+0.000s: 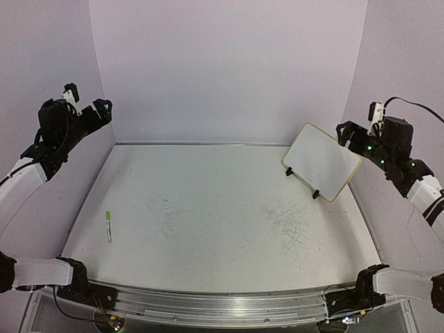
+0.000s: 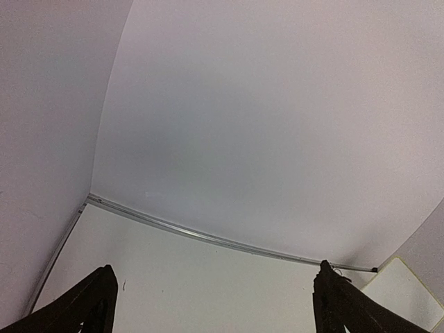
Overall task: Write a sentence on the whiteboard
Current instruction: Move the whiteboard to the corner of the board.
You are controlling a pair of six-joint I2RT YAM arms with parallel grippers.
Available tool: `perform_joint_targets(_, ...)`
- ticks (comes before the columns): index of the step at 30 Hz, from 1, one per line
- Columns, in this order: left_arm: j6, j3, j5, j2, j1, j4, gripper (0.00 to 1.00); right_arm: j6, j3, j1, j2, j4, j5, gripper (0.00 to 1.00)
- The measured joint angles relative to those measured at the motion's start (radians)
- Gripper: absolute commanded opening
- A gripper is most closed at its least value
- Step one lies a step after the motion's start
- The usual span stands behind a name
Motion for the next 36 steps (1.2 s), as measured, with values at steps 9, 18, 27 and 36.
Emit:
perform_joint_targets(9,-0.026,-0.006,0.016,0.027,0.000,-0.004,0.99,0.055,-0.072,0.000,0.046,-0.002,0.072,0.98)
perform_joint_targets(18,-0.058,-0.048,0.016,0.037,0.000,-0.003,0.99,0.226,-0.134,0.088,0.247,-0.026,0.083,0.97)
perform_joint_targets(27,-0.105,-0.049,0.152,0.147,0.000,-0.004,0.99,0.511,-0.155,0.213,0.468,-0.064,0.176,0.98)
perform_joint_targets(36,-0.113,-0.080,0.224,0.170,0.000,-0.002,0.99,0.673,-0.026,0.146,0.716,-0.098,0.300,0.80)
